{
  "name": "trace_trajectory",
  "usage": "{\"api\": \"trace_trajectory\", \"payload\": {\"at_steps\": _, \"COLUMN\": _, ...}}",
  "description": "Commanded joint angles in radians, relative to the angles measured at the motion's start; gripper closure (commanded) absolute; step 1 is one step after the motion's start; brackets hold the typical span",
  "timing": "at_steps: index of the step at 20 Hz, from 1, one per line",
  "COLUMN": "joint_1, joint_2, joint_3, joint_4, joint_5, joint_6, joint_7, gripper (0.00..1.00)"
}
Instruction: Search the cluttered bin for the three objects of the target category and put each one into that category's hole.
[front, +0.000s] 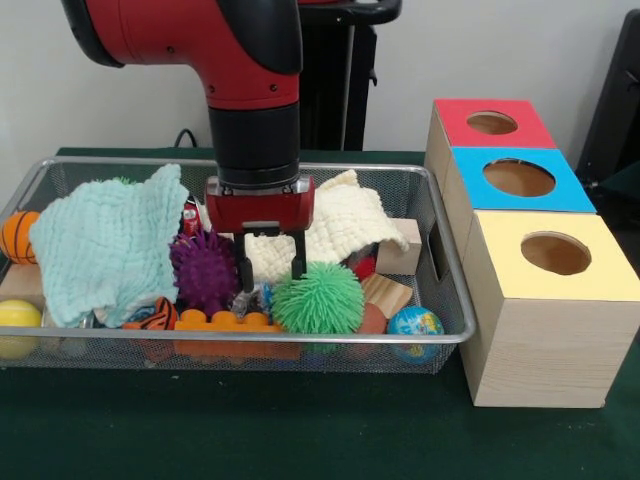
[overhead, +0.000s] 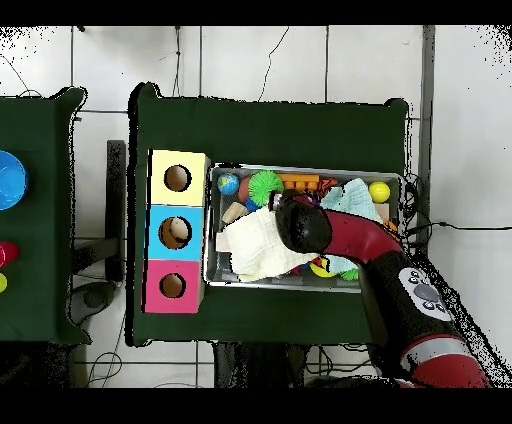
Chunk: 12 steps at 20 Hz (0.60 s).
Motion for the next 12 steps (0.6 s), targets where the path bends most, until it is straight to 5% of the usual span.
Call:
{"api": "trace_trajectory", "payload": {"at_steps": 1, "joint_1": 0.023, "joint_2": 0.033, "joint_3": -0.019, "joint_4": 0.11, "joint_5": -0.009, "joint_6": -0.082, "joint_7": 0.19, "gripper": 0.0}}
{"api": "trace_trajectory", "payload": {"at_steps": 12, "joint_1": 0.018, "joint_2": 0.08, "joint_3": -0.02, "joint_4": 0.061, "joint_5": -0.007, "joint_6": -0.106, "joint_7": 0.152, "gripper": 0.0}}
